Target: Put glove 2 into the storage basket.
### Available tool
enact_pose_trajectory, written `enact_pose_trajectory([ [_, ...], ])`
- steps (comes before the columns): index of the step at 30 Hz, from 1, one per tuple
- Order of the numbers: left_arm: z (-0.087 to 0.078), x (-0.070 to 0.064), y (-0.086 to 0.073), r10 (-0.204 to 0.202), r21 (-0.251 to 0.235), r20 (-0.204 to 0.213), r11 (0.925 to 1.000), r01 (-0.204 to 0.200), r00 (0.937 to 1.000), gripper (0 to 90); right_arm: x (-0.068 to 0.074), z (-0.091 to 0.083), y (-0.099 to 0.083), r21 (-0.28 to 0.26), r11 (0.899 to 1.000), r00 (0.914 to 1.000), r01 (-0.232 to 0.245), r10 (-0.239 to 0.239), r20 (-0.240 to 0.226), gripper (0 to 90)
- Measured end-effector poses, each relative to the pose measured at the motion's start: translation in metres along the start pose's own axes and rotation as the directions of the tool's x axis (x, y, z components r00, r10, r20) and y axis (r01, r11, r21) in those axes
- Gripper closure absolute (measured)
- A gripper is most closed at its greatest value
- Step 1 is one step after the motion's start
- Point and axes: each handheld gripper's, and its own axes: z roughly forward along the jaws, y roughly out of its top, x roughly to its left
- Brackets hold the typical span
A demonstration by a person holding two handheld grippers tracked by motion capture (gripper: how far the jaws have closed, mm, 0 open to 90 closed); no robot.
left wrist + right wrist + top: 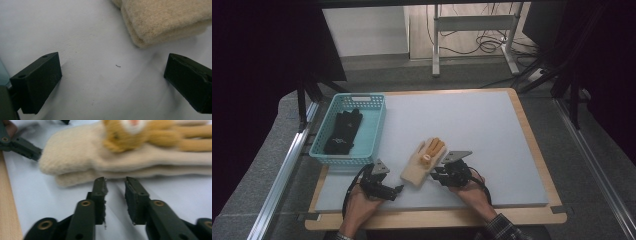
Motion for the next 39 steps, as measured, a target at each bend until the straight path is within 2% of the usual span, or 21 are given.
enact_pose_trajectory([
  [8, 0.000, 0.000, 0.000, -0.001, 0.000, 0.001, 1.0000, 0.001, 1.0000, 1.5, -0.027, -0.027, -0.006, -0.038, 0.998, 0.9956, -0.048, 0.051, 0.078, 44.4],
  [17, 0.000, 0.000, 0.000, -0.001, -0.001, 0.001, 1.0000, 0.001, 1.0000, 1.5, -0.053, -0.050, -0.022, -0.059, 0.994, 0.9813, -0.092, 0.100, 0.164, 29.3],
  [25, 0.000, 0.000, 0.000, -0.001, -0.002, 0.000, 1.0000, 0.001, 1.0000, 1.4, -0.072, -0.066, -0.044, -0.053, 0.989, 0.9625, -0.134, 0.143, 0.230, 25.4],
  [31, 0.000, 0.000, 0.000, 0.000, -0.002, 0.000, 1.0000, 0.000, 1.0000, 1.4, -0.081, -0.076, -0.059, -0.055, 0.986, 0.9438, -0.159, 0.168, 0.285, 24.2],
  [39, 0.000, 0.000, 0.000, 0.000, -0.003, -0.001, 1.0000, 0.000, 1.0000, 1.4, -0.087, -0.080, -0.069, -0.047, 0.983, 0.9311, -0.178, 0.183, 0.315, 22.0],
])
